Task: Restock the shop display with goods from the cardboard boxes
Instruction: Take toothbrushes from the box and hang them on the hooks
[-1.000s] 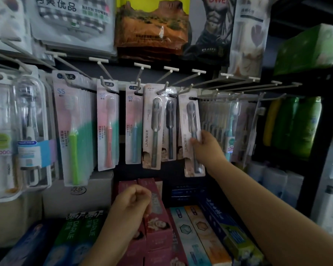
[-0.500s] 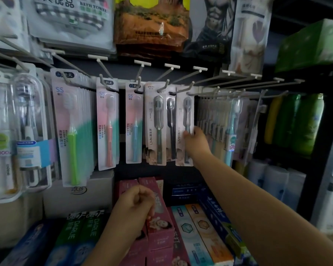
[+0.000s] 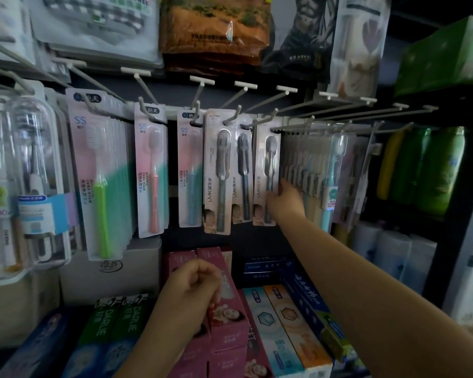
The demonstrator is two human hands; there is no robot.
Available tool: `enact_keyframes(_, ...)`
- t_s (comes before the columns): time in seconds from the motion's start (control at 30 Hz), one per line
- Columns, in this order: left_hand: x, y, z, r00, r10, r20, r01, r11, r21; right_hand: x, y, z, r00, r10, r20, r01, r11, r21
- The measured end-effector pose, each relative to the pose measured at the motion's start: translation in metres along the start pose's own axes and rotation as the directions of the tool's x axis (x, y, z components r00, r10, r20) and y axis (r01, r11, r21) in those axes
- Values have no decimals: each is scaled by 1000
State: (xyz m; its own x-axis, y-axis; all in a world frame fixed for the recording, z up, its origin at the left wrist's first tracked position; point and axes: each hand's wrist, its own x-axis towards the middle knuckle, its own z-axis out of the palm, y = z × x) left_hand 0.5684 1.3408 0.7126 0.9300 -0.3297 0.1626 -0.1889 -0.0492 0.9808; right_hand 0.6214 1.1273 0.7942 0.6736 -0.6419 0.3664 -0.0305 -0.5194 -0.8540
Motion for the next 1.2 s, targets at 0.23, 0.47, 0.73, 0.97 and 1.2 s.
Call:
enact_keyframes(0.23, -11, 0, 0, 977, 179, -113, -178, 984, 19, -82, 26, -31, 978, -200, -49, 204, 974, 96)
enact_keyframes(0.47, -47, -7, 24, 817, 571, -82, -559, 818, 136, -180, 98, -100, 979, -160, -127, 181, 967, 178)
enact_keyframes(0.73, -135, -106, 135, 836, 277, 473, -352, 933, 77, -303, 252, -176, 937, 241, -252, -214, 968, 129)
enact_keyframes(0.97, -207, -227, 206, 690, -212, 692, -32, 946, 322, -428, 380, -211, 715, 637, -290, -652, 757, 55)
enact_keyframes(1.2, -261, -327, 242, 552, -543, 633, 148, 811, 566, -529, 467, -219, 437, 870, -230, -884, 462, 69)
